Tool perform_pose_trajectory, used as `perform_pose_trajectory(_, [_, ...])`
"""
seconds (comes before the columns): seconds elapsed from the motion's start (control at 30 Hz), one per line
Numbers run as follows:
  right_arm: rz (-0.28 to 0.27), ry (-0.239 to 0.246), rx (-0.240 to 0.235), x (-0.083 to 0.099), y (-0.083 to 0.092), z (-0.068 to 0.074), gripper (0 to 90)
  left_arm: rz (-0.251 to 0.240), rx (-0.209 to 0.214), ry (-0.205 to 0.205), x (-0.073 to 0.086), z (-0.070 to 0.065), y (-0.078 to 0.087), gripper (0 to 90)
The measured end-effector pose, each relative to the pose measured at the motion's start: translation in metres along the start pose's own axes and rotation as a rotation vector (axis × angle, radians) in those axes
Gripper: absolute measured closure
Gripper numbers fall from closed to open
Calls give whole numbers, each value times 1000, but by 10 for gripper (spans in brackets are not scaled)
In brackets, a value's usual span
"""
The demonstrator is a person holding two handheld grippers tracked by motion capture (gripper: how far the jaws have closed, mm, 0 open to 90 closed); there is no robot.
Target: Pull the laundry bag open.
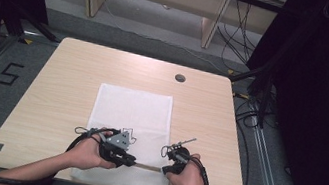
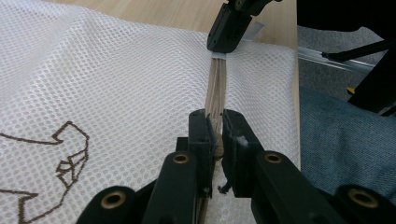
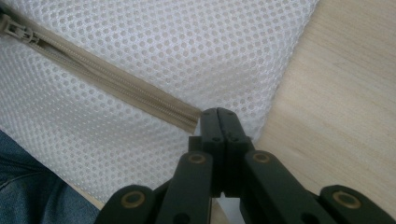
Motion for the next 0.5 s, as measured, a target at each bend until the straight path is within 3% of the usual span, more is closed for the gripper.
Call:
perform_pose_trajectory(0.17, [0, 0, 0, 0, 0, 0, 900, 12, -3, -1, 2, 0, 1, 821])
perform_pose_trajectory(0.3, [2, -9, -3, 0, 0, 0, 900, -6, 6, 15, 1, 1, 2, 821])
perform_pose_trajectory(0.5, [9, -27, -12, 1, 0, 2, 900, 4, -5, -6, 2, 2, 3, 820])
Point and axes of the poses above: each handheld gripper's, and its own axes: y roughly backward along the jaws, x roughly out of its underside, z roughly to its left, the point moved 9 cm from there along -y, roughly forward along the jaws, and after that the axes turned 11 degrees about z, right-handed, at the moved point
